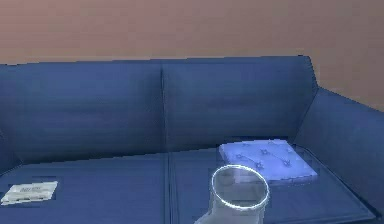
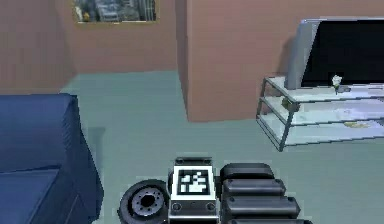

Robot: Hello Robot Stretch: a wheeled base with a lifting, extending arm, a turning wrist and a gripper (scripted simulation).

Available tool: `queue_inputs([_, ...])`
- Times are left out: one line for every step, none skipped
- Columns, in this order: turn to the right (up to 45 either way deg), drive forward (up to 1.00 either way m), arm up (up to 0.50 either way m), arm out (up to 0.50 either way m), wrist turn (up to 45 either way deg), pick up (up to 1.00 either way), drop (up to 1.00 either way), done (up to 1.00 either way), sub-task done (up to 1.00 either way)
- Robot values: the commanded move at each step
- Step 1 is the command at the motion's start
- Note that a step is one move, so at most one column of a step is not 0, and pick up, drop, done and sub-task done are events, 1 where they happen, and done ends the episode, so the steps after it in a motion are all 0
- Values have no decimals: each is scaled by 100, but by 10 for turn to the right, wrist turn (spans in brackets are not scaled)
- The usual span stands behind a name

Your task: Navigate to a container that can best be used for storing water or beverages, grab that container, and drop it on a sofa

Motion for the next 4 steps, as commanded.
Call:
queue_inputs([-30, 0, 0, 0, 0, 0, 0, 0, 0])
queue_inputs([450, 0, 0, 0, 0, 0, 0, 0, 0])
queue_inputs([450, 0, 0, 0, 0, 0, 0, 0, 0])
queue_inputs([30, 0, 0, 0, 0, 0, 0, 0, 0])
